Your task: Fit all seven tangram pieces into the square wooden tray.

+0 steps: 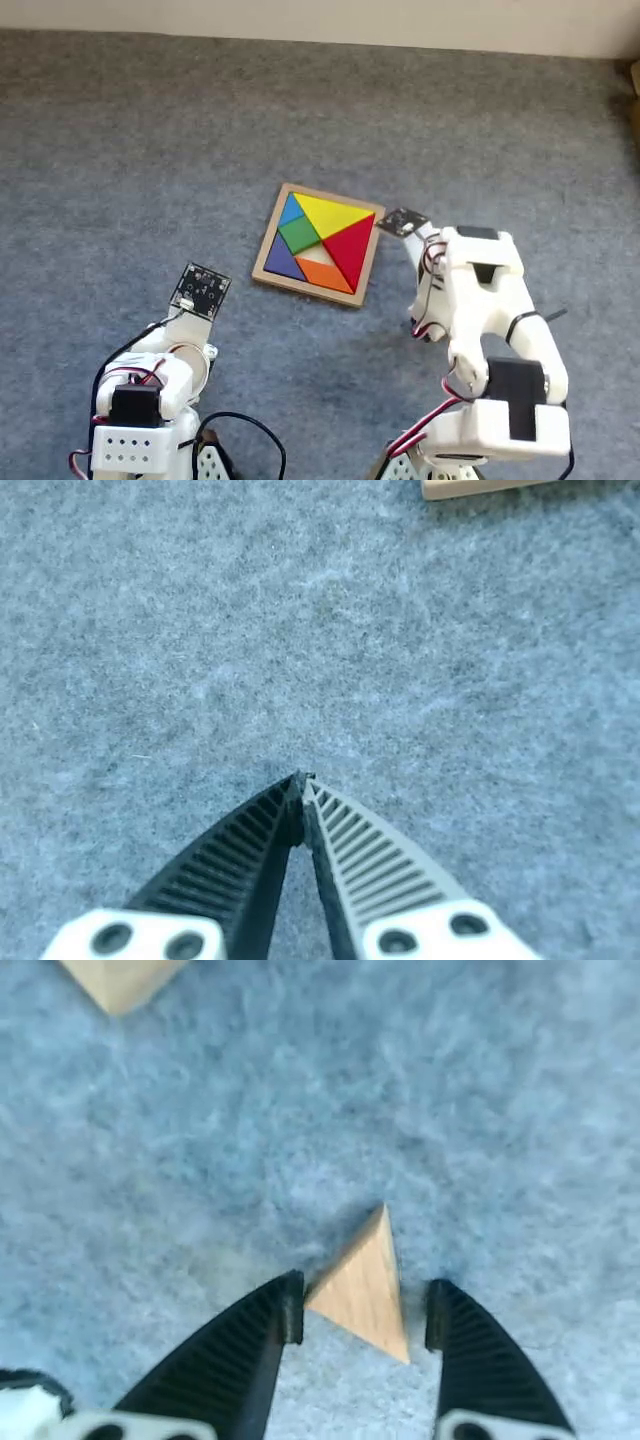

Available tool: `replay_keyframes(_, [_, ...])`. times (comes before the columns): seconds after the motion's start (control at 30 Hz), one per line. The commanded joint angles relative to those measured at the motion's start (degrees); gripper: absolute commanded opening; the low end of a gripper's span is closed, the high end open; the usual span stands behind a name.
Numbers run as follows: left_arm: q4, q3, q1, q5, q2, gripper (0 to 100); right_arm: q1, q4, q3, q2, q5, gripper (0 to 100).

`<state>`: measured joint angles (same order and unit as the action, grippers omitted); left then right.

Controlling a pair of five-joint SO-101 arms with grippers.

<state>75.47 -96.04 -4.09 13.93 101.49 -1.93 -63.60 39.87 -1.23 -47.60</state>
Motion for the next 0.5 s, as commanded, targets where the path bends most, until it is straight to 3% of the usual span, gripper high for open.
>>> replay_keyframes(0.0, [0.3,-1.1,-0.5,0.6,2.9,1,1.1,4.3,2.1,-0.4,-0.8,20.8])
replay_keyframes(0.23, [0.3,-1.1,-0.5,0.6,2.9,1,1.2,4.3,2.7,-0.3,-0.8,5.0])
replay_keyframes(0.47, [0.3,-1.1,-0.5,0.6,2.9,1,0.6,-1.9,-0.1,0.1,-0.4,3.4])
